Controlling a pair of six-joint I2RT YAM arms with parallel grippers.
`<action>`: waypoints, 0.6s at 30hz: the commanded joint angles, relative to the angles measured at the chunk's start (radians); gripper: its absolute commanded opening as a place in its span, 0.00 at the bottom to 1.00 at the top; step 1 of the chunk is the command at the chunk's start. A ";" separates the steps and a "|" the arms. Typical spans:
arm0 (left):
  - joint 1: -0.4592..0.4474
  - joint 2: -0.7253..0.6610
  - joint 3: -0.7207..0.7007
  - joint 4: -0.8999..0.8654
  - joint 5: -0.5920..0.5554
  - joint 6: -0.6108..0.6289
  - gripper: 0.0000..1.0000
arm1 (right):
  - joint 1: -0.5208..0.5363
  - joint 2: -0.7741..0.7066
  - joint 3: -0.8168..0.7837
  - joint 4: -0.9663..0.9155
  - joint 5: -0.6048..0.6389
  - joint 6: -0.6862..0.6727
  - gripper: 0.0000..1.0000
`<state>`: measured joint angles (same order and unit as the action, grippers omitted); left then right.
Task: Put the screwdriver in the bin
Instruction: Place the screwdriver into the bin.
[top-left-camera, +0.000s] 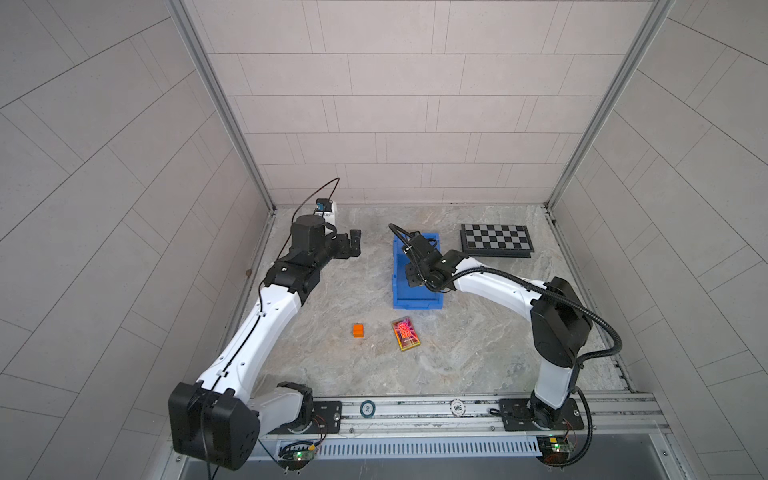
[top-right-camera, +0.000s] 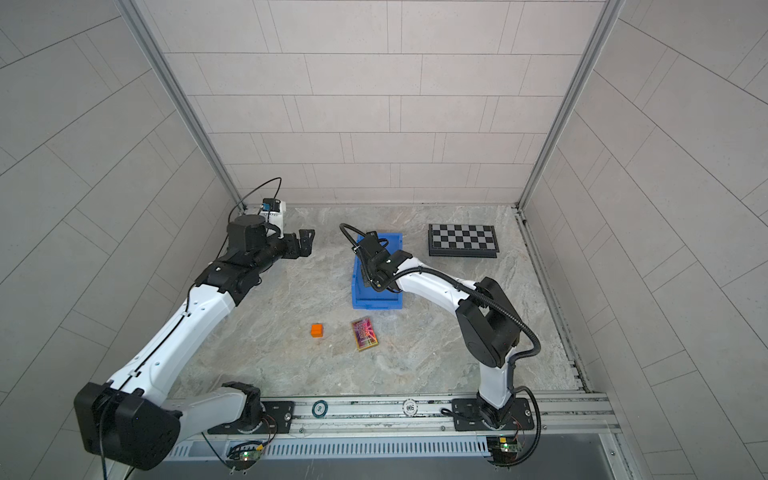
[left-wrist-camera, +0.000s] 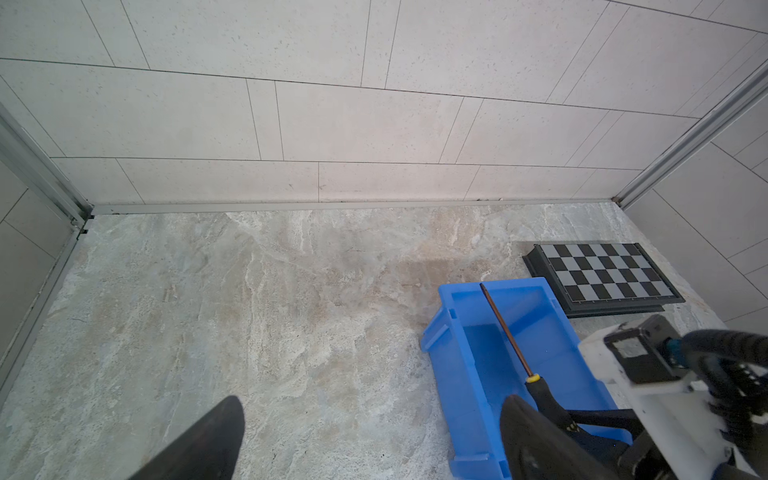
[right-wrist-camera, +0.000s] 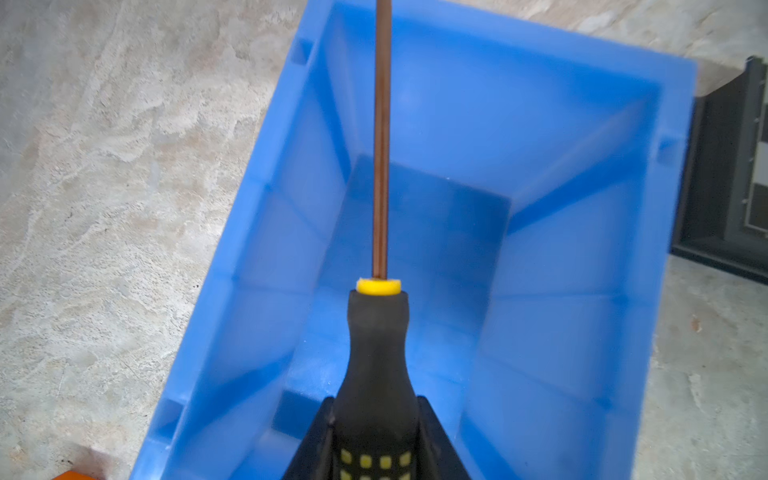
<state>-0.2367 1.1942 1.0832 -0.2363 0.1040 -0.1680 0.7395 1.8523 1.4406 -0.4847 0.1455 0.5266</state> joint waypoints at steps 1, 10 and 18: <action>0.005 -0.002 0.006 0.008 0.004 -0.005 0.99 | 0.006 0.023 0.023 -0.030 -0.013 0.021 0.19; 0.005 0.002 0.006 0.008 0.006 -0.007 1.00 | 0.006 0.063 0.020 -0.052 -0.014 0.024 0.20; 0.005 0.006 0.007 0.008 0.008 -0.008 0.99 | 0.005 0.117 0.045 -0.052 -0.011 0.026 0.21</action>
<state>-0.2367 1.1988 1.0832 -0.2367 0.1078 -0.1684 0.7395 1.9541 1.4517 -0.5270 0.1188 0.5358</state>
